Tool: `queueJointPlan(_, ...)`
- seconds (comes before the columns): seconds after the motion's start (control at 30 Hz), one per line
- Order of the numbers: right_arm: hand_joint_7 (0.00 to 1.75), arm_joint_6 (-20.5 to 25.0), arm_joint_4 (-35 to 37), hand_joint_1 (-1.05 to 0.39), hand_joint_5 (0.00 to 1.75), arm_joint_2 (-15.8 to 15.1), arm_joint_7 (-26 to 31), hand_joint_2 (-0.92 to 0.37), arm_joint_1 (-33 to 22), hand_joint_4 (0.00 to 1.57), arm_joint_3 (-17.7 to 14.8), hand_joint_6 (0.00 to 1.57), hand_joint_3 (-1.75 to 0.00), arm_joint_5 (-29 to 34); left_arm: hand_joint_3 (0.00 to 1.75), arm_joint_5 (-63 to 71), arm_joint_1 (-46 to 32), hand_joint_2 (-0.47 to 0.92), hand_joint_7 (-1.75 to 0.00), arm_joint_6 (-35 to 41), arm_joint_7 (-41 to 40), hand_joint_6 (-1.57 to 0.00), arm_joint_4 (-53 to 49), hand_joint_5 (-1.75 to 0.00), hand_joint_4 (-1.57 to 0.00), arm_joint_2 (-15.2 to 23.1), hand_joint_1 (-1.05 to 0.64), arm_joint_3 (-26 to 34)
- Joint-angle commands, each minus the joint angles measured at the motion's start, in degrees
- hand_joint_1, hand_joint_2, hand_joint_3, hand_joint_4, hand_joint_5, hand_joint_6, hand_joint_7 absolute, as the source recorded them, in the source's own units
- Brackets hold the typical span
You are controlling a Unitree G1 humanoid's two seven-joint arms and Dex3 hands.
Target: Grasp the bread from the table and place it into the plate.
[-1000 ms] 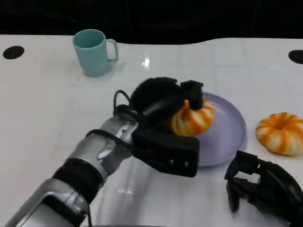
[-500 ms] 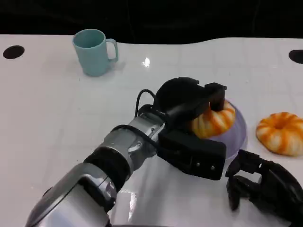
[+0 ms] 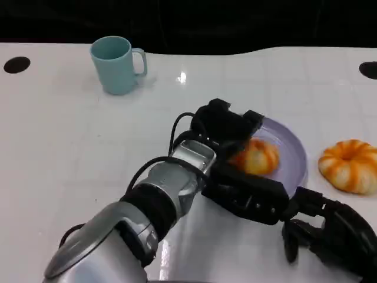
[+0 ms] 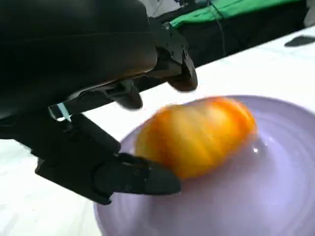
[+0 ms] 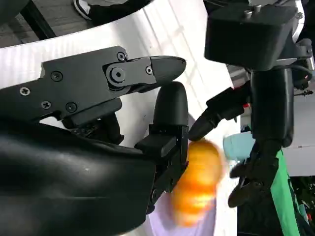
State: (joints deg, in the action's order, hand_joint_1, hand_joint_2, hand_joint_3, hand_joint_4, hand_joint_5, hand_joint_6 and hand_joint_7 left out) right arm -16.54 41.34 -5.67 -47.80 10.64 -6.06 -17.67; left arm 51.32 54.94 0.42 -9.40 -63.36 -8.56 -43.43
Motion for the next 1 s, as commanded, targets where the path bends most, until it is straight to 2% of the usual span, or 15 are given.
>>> queueJointPlan(0.03,1.45,0.5,0.5,-0.55,1.75,-0.6,0.3,-0.92,-1.1,0.71,-0.3,0.7,-0.2,0.2,0.77,-0.1,1.6,0.92,-0.17,-0.1,2.1,0.0,1.4,-0.12,0.0,1.0,-1.01,-0.5)
queueJointPlan(0.17,1.45,0.3,0.8,-0.57,1.75,-0.6,0.2,-0.92,-1.0,0.71,-0.4,0.69,-0.2,0.0,0.82,-0.7,1.2,0.92,-0.09,-0.9,2.6,0.0,2.8,-0.06,0.0,2.0,-1.04,-0.1)
queueJointPlan(0.37,1.46,0.1,0.8,-0.56,1.75,-0.6,0.0,-0.92,-0.9,0.71,-0.4,0.68,-0.2,0.0,0.83,-2.7,-0.8,0.92,-0.09,-2.9,4.5,-0.01,8.4,-0.07,0.0,5.5,-1.04,1.6)
queueJointPlan(0.57,1.46,0.1,1.1,-0.55,1.74,-0.6,0.1,-0.92,-0.7,0.7,-0.5,0.67,-0.21,-0.1,0.8,-7.3,-6.2,0.92,-0.1,-4.9,11.5,0.0,20.2,-0.05,0.0,11.4,-1.02,5.2)
queueJointPlan(0.83,1.44,0.4,1.4,-0.57,1.74,-0.5,0.6,-0.92,-0.5,0.7,-0.5,0.68,-0.2,0.0,0.76,-12.3,-16.5,0.92,-0.11,-9.9,14.3,-0.03,35.5,-0.1,-0.06,19.7,-0.96,10.8)
queueJointPlan(1.0,1.44,0.6,1.2,-0.58,1.74,-0.5,0.8,-0.92,-0.5,0.7,-0.5,0.68,-0.19,0.0,0.75,-12.3,-17.7,0.92,-0.1,-9.6,15.3,-0.03,37.6,-0.11,-0.06,20.2,-0.95,11.4)
